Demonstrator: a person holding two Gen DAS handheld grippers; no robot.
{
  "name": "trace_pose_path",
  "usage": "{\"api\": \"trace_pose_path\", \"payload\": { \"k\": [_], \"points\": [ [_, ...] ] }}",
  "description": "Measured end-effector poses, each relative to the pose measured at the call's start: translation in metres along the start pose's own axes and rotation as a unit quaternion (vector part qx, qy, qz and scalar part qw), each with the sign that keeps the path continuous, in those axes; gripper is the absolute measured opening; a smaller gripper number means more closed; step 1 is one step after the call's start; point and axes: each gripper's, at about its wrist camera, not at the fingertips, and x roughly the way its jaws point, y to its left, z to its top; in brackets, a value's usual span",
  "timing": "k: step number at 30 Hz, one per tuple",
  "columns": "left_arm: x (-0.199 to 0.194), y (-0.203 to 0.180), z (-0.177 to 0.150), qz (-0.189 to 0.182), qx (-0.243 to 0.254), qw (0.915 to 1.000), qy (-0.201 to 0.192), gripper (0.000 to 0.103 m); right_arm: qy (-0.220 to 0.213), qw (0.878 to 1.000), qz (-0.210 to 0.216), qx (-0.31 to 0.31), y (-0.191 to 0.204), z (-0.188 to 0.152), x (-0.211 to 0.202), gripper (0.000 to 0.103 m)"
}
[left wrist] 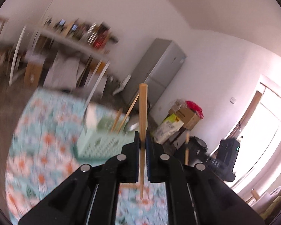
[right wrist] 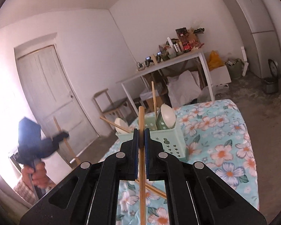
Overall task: Organize utensils
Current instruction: 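Lower the held chopsticks into the mint-green holder and open the left tool, then lower the held chopstick into the holder and open the right tool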
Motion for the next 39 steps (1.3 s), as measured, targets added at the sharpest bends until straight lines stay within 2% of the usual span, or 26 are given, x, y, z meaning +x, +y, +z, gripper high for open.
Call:
{"api": "trace_pose_path", "payload": {
  "k": [5,8,12,16,23,29,31,33,35,37,39],
  "points": [
    [-0.003,-0.028,0.05,0.013,0.066,0.9957,-0.064,0.005,-0.002,1.0,0.017,0.002,-0.002,0.002,-0.004,0.004],
    [0.004,-0.037,0.073,0.026,0.086,0.9914,-0.095,0.005,-0.004,1.0,0.026,0.001,-0.003,0.003,-0.004,0.004],
    [0.024,-0.044,0.089,0.042,0.108,0.9863,-0.117,0.005,-0.009,0.999,0.039,-0.002,-0.002,0.006,-0.008,0.004],
    [0.062,-0.037,0.094,0.071,0.116,0.9846,-0.109,0.005,-0.014,0.999,0.047,-0.002,-0.003,0.008,-0.01,0.004],
    [0.124,-0.013,0.074,0.143,0.13,0.9783,-0.076,0.005,-0.012,0.999,0.052,-0.002,-0.004,0.009,-0.014,0.004],
    [0.158,0.014,0.055,0.185,0.108,0.9762,-0.038,0.005,-0.003,0.999,0.05,-0.001,-0.005,0.01,-0.012,0.004],
    [0.162,0.02,0.051,0.188,0.101,0.9765,-0.031,0.005,0.001,0.999,0.043,-0.009,-0.002,0.011,-0.011,0.004],
    [0.161,0.023,0.049,0.186,0.093,0.9776,-0.03,0.012,0.004,0.999,0.04,-0.012,0.0,0.012,-0.009,0.004],
    [0.155,0.025,0.049,0.187,0.088,0.9777,-0.038,0.043,0.004,0.999,0.039,-0.014,0.003,0.013,-0.008,0.004],
    [0.145,0.023,0.05,0.182,0.09,0.9777,-0.054,0.056,0.004,0.999,0.039,-0.016,0.005,0.015,-0.008,0.004],
    [0.138,0.019,0.051,0.182,0.097,0.9765,-0.061,0.064,0.004,0.999,0.04,-0.019,0.009,0.017,-0.006,0.004]
  ]
}}
